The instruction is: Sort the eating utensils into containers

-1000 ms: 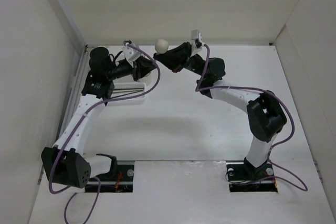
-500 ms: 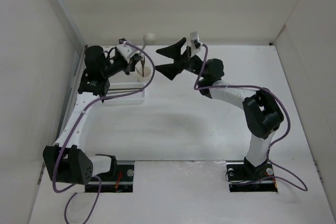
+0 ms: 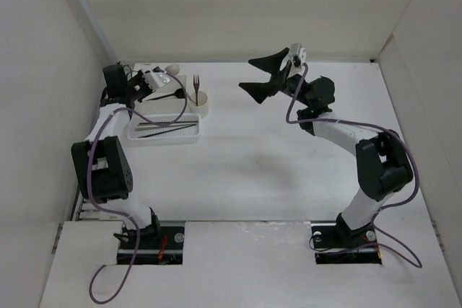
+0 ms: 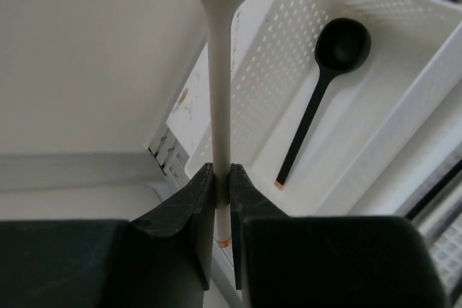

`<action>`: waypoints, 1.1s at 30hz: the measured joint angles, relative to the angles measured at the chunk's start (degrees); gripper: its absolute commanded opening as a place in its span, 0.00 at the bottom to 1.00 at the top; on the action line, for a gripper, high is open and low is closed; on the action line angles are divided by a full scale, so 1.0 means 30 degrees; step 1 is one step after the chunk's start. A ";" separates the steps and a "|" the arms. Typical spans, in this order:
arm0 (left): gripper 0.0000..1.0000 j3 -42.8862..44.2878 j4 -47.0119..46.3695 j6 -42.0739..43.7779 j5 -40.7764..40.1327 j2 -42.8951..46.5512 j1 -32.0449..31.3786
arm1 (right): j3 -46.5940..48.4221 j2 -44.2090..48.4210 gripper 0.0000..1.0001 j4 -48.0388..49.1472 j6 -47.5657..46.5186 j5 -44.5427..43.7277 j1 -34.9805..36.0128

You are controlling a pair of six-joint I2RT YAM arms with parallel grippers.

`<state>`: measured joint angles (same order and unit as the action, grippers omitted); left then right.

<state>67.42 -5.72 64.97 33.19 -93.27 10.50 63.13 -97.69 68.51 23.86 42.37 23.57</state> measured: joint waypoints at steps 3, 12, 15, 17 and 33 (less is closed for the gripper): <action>0.00 0.1115 -0.0036 0.1581 -0.0080 -0.1756 -0.0036 | 0.0138 0.0474 1.00 -0.0780 -0.1180 0.0044 -0.0306; 0.07 0.1450 -0.1013 0.3249 -0.0554 -0.4189 -0.0044 | 0.0670 -0.0153 1.00 -0.2696 -0.2353 0.0036 -0.1115; 0.10 0.1494 -0.1406 0.3257 -0.0772 -0.4634 -0.0044 | 0.0911 -0.0386 1.00 -0.3147 -0.2419 0.0044 -0.1115; 0.16 0.1617 -0.1588 0.3191 -0.0867 -0.4845 -0.0044 | 0.1158 -0.0517 1.00 -0.3315 -0.2441 0.0036 -0.1115; 0.75 0.2484 -0.3147 0.0168 -0.1064 -0.4816 -0.0058 | 0.1552 -0.0699 1.00 -0.4197 -0.2543 -0.0051 -0.1275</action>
<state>74.87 -15.16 65.47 30.00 -107.72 10.33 67.79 -99.79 55.92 16.23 42.22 19.75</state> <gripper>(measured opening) 0.743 0.999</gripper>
